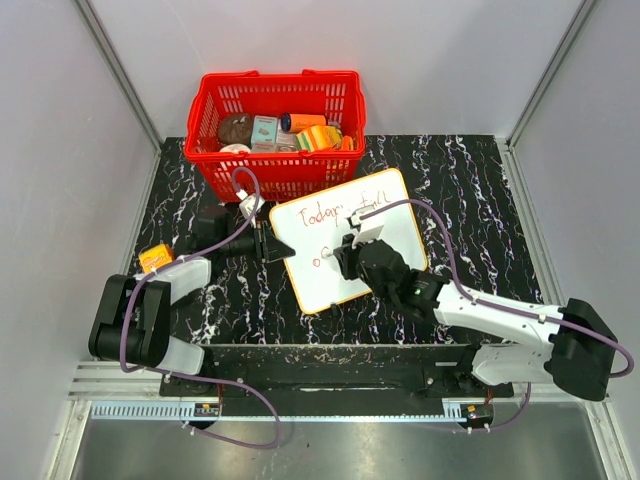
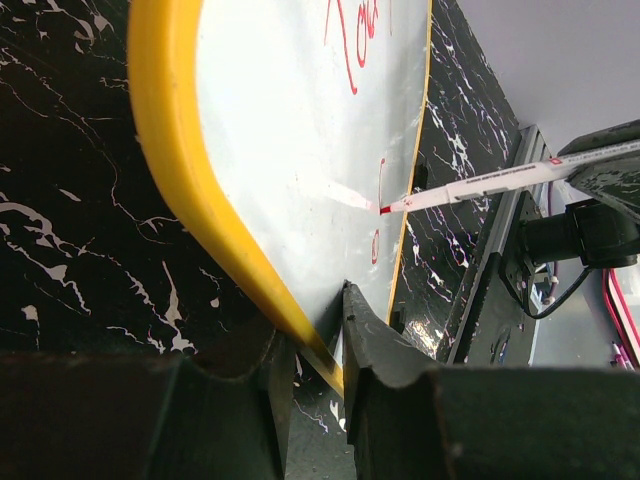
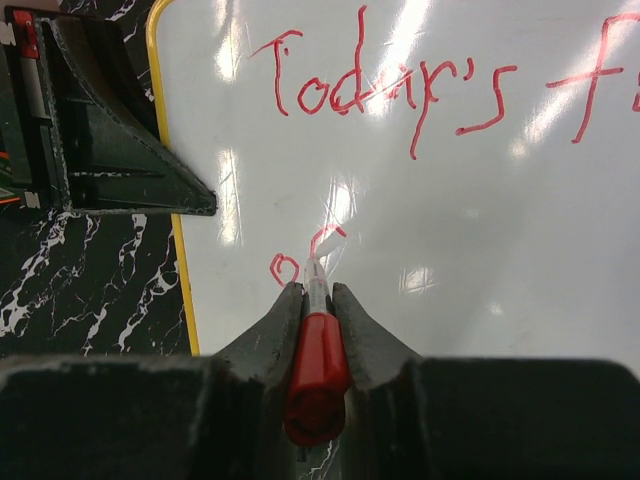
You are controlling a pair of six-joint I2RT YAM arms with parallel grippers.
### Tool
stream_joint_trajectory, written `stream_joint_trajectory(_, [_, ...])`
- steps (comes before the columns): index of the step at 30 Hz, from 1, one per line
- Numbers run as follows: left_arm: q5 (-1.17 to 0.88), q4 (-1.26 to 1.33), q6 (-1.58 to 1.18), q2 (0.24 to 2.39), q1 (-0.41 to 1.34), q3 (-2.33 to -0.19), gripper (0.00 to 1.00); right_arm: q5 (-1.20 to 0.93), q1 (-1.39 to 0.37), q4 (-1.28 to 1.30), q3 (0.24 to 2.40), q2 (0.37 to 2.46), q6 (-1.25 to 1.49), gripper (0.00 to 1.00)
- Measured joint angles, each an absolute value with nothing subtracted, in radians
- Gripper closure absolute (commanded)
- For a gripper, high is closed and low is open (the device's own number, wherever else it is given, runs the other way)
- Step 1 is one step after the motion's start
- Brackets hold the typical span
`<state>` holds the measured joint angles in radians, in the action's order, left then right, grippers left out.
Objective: Write a sentence on the whiteboard
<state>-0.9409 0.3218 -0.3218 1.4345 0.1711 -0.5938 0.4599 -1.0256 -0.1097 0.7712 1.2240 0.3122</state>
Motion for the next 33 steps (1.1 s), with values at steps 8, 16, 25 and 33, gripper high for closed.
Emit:
stream_joint_trajectory(8, [-0.939,0.319,-0.322,1.435,0.171,-0.594,1.0,0.421,-1.026,-0.08,0.736,1.192,0.331,1.0])
stream_joint_trajectory(16, [-0.939,0.319,-0.322,1.435,0.171,-0.594,1.0,0.371,-1.026,-0.053,0.708,1.164,0.34,1.0])
stream_joint_trajectory(25, [-0.939,0.319,-0.322,1.435,0.172,-0.594,1.0,0.336,-1.026,-0.04,0.684,1.063,0.34,1.0])
stream_joint_trajectory(33, [-0.939,0.317,-0.321,1.435,0.173,-0.596,1.0,0.363,-1.026,-0.059,0.746,1.14,0.329,1.0])
